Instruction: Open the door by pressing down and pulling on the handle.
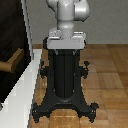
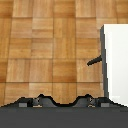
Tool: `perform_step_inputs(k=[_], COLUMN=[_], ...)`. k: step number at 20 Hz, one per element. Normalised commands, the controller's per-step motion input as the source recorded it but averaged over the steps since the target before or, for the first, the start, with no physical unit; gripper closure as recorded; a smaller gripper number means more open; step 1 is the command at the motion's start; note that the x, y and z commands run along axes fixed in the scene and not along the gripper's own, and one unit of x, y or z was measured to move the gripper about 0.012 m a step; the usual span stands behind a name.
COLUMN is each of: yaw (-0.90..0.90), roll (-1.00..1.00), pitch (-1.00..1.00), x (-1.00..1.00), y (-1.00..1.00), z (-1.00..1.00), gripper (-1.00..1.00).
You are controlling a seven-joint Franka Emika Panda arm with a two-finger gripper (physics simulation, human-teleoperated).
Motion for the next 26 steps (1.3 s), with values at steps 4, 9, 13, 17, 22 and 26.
perform_step_inputs(k=[4,9,13,17,22,26], yaw=[0.00,0.00,0.00,0.00,0.00,-0.04], roll=[0.00,0.00,0.00,0.00,0.00,0.00], pitch=[0.00,0.00,0.00,0.00,0.00,0.00], x=[0.00,0.00,0.00,0.00,0.00,0.00], y=[0.00,-0.40,-0.50,-1.00,-1.00,-1.00], z=[0.75,0.20,0.00,0.00,0.00,0.00], gripper=[-1.00,-1.00,-1.00,-1.00,-1.00,-1.00])
